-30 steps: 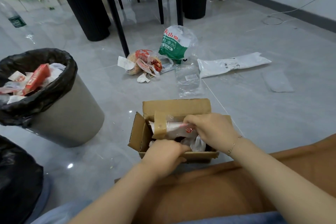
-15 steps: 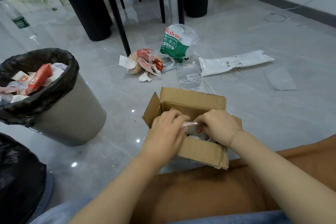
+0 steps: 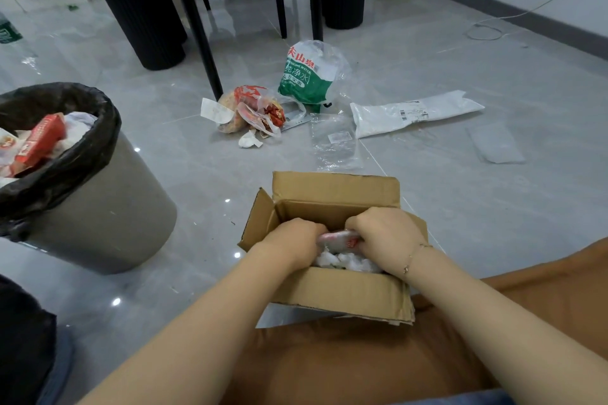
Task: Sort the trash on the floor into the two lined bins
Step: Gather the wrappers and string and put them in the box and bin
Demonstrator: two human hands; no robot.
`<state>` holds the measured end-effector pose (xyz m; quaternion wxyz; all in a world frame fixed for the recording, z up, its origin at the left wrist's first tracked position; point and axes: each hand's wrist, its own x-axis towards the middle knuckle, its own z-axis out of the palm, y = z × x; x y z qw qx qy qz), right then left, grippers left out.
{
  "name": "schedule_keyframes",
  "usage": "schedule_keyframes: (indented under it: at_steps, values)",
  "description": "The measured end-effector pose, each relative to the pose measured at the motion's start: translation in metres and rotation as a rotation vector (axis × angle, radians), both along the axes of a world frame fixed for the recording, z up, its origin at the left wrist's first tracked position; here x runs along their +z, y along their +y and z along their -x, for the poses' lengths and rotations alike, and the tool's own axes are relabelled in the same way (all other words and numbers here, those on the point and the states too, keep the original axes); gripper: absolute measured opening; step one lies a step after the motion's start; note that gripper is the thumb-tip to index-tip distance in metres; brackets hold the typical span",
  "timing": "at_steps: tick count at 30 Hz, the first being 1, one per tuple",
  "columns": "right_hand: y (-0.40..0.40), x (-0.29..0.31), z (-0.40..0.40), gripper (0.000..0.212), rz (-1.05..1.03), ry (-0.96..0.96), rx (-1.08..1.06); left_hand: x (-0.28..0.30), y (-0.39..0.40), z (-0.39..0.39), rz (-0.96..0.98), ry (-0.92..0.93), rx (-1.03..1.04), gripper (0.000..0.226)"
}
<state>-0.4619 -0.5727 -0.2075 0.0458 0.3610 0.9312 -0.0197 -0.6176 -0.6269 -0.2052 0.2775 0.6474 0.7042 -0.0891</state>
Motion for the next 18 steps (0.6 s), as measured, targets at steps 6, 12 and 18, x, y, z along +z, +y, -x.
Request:
schedule_keyframes:
  at_steps: [6,12,18]
  values:
    - [-0.009,-0.008,-0.010,0.012,-0.166,0.514,0.049,-0.006,-0.006,-0.007,-0.132,0.201,0.066,0.019]
    - [-0.008,-0.011,-0.006,0.011,-0.209,0.512,0.048,0.019,-0.024,-0.014,-0.431,0.317,-0.008,0.031]
    - [0.005,-0.004,-0.029,0.015,0.015,0.705,-0.099,0.004,-0.029,-0.025,-0.712,0.142,-0.042,0.049]
